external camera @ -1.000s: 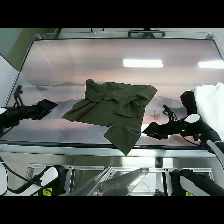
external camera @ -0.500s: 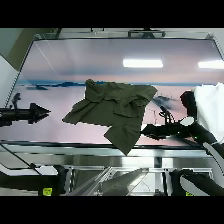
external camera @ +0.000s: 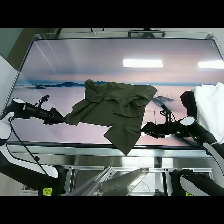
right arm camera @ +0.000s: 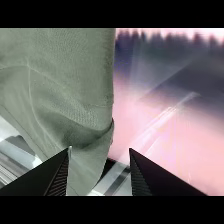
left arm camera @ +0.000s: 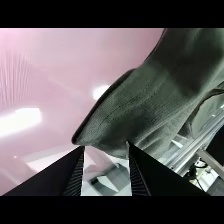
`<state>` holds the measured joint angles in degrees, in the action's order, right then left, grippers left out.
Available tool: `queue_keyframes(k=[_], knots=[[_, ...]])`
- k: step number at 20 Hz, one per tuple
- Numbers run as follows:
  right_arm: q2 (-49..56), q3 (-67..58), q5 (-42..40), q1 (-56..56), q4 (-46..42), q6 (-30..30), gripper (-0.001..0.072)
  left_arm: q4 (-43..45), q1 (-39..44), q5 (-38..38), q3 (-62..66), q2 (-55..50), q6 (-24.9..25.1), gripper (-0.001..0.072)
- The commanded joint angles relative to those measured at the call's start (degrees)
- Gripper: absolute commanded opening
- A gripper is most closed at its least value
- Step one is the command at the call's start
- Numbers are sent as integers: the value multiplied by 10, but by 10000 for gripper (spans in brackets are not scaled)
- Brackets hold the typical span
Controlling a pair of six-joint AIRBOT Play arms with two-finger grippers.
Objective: Fold the shirts.
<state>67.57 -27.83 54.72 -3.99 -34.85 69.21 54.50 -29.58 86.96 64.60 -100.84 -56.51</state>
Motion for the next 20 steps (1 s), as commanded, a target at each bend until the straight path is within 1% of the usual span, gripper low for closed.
queue_keyframes(k=[1,5,6,7,8,11,12,13,14,15,16,17,18,19,20], knots=[[0,0,2,0,3,-3,433,24,7,6,39,-6,-19,292],[0,0,8,0,0,-2,447,25,7,43,89,-6,-22,293],[0,0,8,0,0,-3,509,25,3,41,97,-6,-23,293],[3,0,6,-1,0,-3,524,25,3,29,97,-6,-23,293],[9,0,0,-2,2,-3,521,24,4,11,90,-6,-22,294],[32,0,-28,-20,18,-5,520,24,9,-61,46,-7,2,294],[39,0,-33,-24,29,-11,520,19,9,-80,35,-7,8,364],[43,0,-38,-26,41,-21,519,5,9,-90,26,-7,18,555],[47,0,-40,-25,57,-31,519,-13,9,-92,21,-7,26,712],[49,0,-40,-25,70,-42,518,-21,9,-90,20,-7,32,688],[49,0,-40,-25,80,-52,517,-19,14,-86,20,-7,31,688],[49,0,-39,-25,82,-54,496,-19,19,-75,20,-8,32,677],[49,0,-39,-25,82,-54,459,-15,24,-65,20,-8,35,544],[49,0,-39,-25,82,-54,458,-13,31,-51,20,-10,45,409],[49,0,-39,-25,82,-54,459,-10,38,-43,20,-15,48,401]])
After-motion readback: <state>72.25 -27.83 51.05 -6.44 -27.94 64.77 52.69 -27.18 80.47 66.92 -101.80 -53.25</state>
